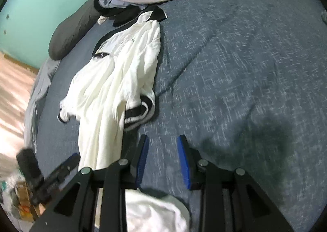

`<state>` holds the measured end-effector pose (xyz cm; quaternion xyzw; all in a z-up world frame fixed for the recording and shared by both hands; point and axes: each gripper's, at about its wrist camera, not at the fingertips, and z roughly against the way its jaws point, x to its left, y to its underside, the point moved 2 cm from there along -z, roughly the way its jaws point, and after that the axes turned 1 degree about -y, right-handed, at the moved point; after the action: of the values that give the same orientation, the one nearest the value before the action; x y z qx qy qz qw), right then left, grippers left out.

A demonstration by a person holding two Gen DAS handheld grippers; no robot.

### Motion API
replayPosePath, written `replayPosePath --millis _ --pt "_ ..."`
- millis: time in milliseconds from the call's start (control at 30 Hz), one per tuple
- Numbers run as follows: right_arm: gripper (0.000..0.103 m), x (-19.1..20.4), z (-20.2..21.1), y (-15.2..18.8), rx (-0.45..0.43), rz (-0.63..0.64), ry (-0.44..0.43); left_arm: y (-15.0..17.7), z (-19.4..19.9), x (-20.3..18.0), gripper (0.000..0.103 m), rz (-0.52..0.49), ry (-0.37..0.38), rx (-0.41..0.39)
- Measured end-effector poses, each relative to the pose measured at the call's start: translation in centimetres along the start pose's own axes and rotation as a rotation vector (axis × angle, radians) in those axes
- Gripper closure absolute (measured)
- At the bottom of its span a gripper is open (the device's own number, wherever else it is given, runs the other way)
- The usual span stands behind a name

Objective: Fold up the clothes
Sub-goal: 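Grasp the black-trimmed sleeve cuff with the right tool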

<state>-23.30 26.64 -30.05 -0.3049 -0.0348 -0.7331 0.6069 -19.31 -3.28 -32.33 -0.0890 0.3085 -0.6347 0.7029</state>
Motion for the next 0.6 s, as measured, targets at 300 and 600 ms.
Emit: replayPosePath --millis 300,600 --pt "0.074 0.8 -3.3 -3.1 -0.003 -0.072 -0.004 -0.6 0.8 0.3 0.046 0.024 0.033 -0.006" --pt "0.073 1.3 -5.7 -4.2 0.022 -0.069 0.005 -1.0 0.9 1.3 0.045 0.066 0.044 -0.002"
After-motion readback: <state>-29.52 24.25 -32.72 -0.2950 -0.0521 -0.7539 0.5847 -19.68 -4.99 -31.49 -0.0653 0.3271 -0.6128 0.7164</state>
